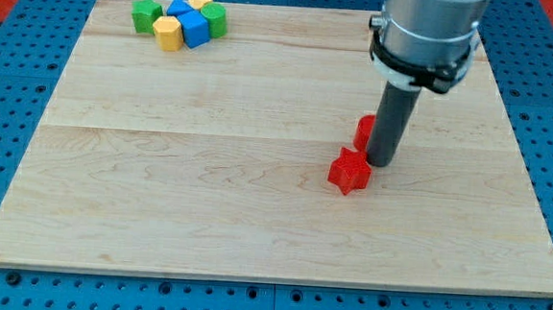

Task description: Move red circle to the top left

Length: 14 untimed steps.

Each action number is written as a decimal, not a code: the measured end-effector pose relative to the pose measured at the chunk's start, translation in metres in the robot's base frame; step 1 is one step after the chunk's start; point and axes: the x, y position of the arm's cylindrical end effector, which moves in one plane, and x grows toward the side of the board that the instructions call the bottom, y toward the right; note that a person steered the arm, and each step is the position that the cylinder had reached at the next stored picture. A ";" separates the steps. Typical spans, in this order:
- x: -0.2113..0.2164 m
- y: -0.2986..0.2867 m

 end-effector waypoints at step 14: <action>-0.096 -0.154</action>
